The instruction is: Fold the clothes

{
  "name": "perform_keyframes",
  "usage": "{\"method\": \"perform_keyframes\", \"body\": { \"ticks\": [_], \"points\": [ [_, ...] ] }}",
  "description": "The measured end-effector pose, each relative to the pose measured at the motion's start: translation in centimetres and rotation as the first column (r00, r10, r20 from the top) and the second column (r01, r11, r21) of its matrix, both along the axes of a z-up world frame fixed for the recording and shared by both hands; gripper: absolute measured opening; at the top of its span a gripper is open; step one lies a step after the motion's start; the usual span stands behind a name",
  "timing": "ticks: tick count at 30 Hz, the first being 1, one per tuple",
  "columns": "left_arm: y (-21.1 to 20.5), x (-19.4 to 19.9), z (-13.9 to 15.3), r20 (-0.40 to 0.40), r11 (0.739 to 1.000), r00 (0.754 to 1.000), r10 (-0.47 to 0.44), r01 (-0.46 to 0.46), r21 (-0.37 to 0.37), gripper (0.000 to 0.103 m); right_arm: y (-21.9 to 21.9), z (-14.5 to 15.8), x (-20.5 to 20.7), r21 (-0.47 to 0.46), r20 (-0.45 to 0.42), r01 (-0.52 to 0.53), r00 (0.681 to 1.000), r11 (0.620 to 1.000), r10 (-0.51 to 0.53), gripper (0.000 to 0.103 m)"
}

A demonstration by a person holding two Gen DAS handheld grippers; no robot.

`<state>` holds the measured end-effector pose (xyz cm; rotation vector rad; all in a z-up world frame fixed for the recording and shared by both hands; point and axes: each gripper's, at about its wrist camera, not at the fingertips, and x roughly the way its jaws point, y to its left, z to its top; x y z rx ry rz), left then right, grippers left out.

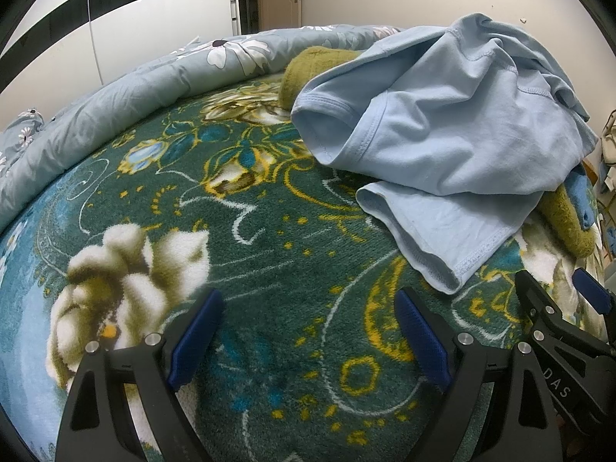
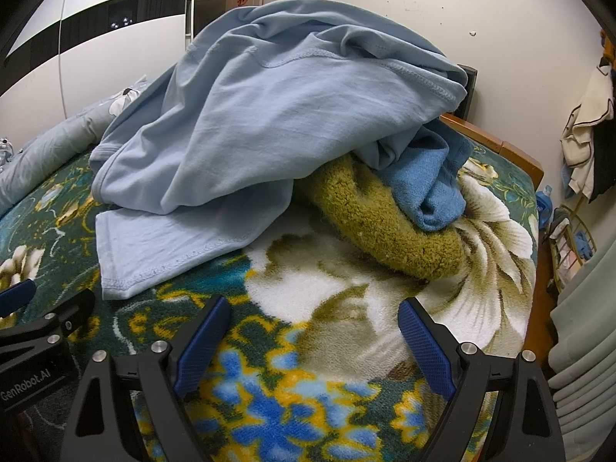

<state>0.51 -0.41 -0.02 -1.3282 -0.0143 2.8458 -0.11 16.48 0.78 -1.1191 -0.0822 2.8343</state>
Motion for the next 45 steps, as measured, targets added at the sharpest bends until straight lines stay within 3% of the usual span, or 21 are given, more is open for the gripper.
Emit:
{"method": "perform_keyframes", "body": {
  "ticks": [9, 14, 18, 23, 25, 28, 30, 31, 33, 35, 37, 41, 45],
  "points": [
    [-0.3, 0.8, 0.9, -0.004, 1.0, 1.0, 0.006, -0.006, 0.021, 0.091, 0.2, 0.0, -0.2, -0.017, 0.011, -0.007, 1.0, 1.0, 0.007, 0.091],
    [-2.4, 4.0, 3.8, -0.146, 0.993, 0.987, 0.06, -0.043, 0.112, 0.091, 1.0, 1.1, 0.1, -0.1, 0.01, -0.045, 0.999, 0.994, 0.046, 0.091],
    [-4.3, 5.5, 5.6, -0.206, 0.986, 0.968, 0.143, -0.121, 0.118, 0.091, 2.1, 4.5, 0.6, -0.143, -0.066, -0.14, 0.989, 0.98, 0.132, 0.091],
    [-6.9, 5.9, 7.1, -0.214, 0.97, 0.951, 0.225, -0.197, 0.142, 0.091, 1.2, 10.7, -2.5, -0.081, -0.202, -0.254, 0.951, 0.964, 0.234, 0.091],
    [-7.3, 6.7, 7.4, -0.219, 0.972, 0.95, 0.221, -0.194, 0.135, 0.091, -0.2, 11.8, -4.6, -0.05, -0.214, -0.289, 0.938, 0.956, 0.272, 0.091],
    [-7.8, 8.0, 8.0, -0.237, 0.977, 0.95, 0.205, -0.182, 0.113, 0.091, -1.3, 11.7, -7.8, -0.076, -0.159, -0.293, 0.947, 0.953, 0.278, 0.09],
    [-8.1, 9.1, 8.5, -0.263, 0.982, 0.947, 0.186, -0.173, 0.075, 0.091, -1.6, 11.6, -9.0, -0.077, -0.133, -0.281, 0.954, 0.957, 0.269, 0.082],
    [-8.3, 9.4, 8.7, -0.268, 0.984, 0.947, 0.179, -0.169, 0.059, 0.091, -1.8, 11.5, -9.5, -0.078, -0.118, -0.279, 0.956, 0.957, 0.269, 0.073],
    [-8.9, 9.9, 9.0, -0.272, 0.985, 0.947, 0.171, -0.167, 0.038, 0.091, -1.9, 11.1, -10.1, -0.086, -0.08, -0.276, 0.96, 0.957, 0.269, 0.052],
    [-9.5, 10.4, 9.1, -0.275, 0.986, 0.947, 0.167, -0.166, 0.028, 0.091, -2.2, 10.6, -10.6, -0.095, -0.047, -0.269, 0.963, 0.958, 0.266, 0.022],
    [-10.2, 10.9, 9.2, -0.28, 0.986, 0.946, 0.166, -0.167, 0.019, 0.091, -1.7, 10.9, -10.4, -0.117, -0.039, -0.272, 0.962, 0.955, 0.269, 0.008],
    [-12.2, 12.6, 9.5, -0.296, 0.981, 0.937, 0.188, -0.192, 0.017, 0.091, -1.2, 12.6, -8.9, -0.189, -0.072, -0.317, 0.948, 0.929, 0.309, 0.006],
    [-15.5, 14.7, 10.0, -0.313, 0.967, 0.915, 0.253, -0.251, 0.047, 0.091, -3.7, 16.3, -5.1, -0.198, -0.157, -0.459, 0.887, 0.866, 0.435, 0.006]
  ]
}}
